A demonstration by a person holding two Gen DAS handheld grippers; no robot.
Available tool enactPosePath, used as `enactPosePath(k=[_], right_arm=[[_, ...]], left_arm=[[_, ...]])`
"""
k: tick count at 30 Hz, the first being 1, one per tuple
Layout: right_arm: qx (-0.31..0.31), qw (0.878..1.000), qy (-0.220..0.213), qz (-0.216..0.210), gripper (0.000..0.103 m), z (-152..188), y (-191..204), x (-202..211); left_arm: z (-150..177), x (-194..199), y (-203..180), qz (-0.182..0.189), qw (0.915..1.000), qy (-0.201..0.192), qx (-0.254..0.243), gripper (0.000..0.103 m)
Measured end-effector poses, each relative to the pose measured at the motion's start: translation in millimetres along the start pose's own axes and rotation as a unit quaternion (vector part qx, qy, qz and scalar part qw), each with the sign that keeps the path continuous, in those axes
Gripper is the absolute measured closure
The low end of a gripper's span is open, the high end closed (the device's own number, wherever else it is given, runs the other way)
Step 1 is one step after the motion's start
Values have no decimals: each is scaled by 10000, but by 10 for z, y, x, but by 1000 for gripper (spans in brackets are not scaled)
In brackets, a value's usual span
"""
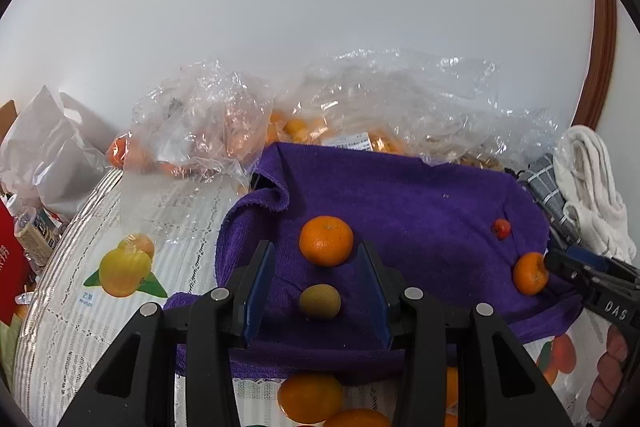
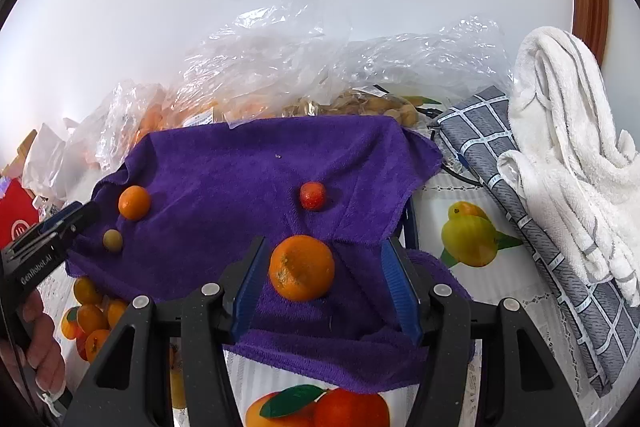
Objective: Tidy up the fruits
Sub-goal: 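Open the right gripper releasing the orange while the left releases the yellow-green fruit on the towel, then grasp the small yellow fruit on the cloth with the right gripper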
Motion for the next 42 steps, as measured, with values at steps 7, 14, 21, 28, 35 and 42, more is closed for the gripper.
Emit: enactPosePath(k=[7,14,21,28,35,42], right_arm=[[309,9992,0,-241,45,-40,230,158],[343,9980,135,-523,45,102,507,441],[654,9936,451,-802,53,580,741,504],[850,9889,765,-948,53,874,886,328],[1065,9869,848,-862,71,958,981,218],[1121,9897,575,-672,76,921,794,375]], left_arm=[[12,46,72,112,9997,32,219,62],[-149,286,128,78,9998,-68,184,62],[8,553,212,243,9990,299,214,62],[611,653,353,-183,9925,1098,-502,62],[806,665,163,282,9896,1348,-411,62],[837,491,-86,569,9862,1551,-136,62]])
Point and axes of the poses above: each gripper's, at about its wrist camera, not at the fingertips, and x roughly against the way its jaws point, y to its left, z to its underside, the point moved 9 cm from there along -x, roughly the way its jaws point, and after that the axes turned 1 degree about -z, right-handed, at the moved point
